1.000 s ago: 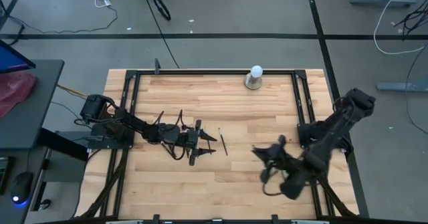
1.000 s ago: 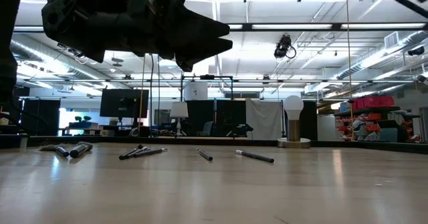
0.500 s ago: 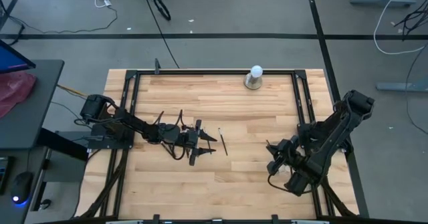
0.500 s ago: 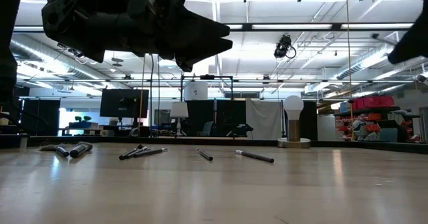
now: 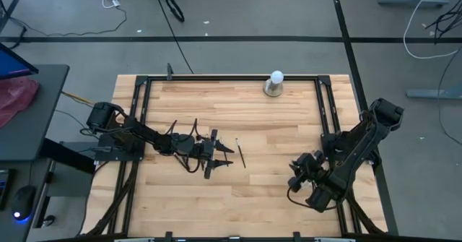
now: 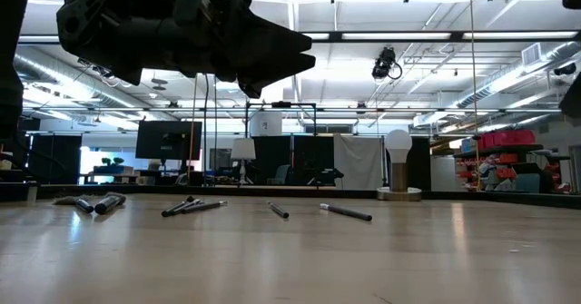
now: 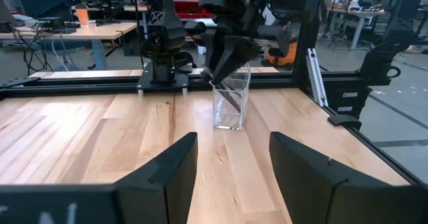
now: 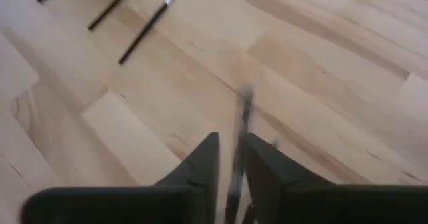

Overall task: Put items in baskets/containers
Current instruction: Put the black eyeshadow brush into the transparent organizer

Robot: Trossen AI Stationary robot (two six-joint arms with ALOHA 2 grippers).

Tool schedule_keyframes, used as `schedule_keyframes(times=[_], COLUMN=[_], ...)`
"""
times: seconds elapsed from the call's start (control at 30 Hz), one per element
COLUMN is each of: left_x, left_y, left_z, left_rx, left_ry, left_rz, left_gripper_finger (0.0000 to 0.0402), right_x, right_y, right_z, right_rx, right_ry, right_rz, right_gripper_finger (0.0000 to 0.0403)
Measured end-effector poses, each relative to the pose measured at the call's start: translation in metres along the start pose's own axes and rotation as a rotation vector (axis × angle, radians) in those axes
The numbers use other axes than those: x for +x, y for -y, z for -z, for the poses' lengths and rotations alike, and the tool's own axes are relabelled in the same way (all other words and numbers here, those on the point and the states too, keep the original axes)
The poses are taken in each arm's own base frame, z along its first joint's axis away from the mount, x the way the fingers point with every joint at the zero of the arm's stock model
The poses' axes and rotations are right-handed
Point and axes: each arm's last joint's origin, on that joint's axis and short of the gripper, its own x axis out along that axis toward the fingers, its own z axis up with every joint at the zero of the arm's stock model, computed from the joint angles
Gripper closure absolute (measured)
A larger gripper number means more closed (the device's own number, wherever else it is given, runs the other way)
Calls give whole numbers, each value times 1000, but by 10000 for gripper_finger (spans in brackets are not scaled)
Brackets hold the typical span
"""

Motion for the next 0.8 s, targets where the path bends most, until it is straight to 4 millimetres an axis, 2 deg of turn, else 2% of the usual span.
schedule_keyframes(times=[0.13,0.23,0.37,0.5,0.63,0.8], left_x=[0,0,0,0,0,-1], left_y=[0,0,0,0,0,-2], left_z=[0,0,0,0,1,8], left_rx=[0,0,0,0,2,10], left_ry=[0,0,0,0,-12,-101], left_rz=[0,0,0,0,0,-38], left_gripper_finger=[209,209,209,209,209,209], right_x=[-2,-13,-33,-38,-20,35], right_y=[2,0,-9,-27,-46,-58], right_z=[-1,-9,-29,-50,-67,-92], right_rx=[-5,15,41,19,-42,-79], right_ry=[-57,-101,-94,68,254,222], right_rz=[20,7,-68,-180,-231,-243], right_gripper_finger=[266,242,235,234,234,228])
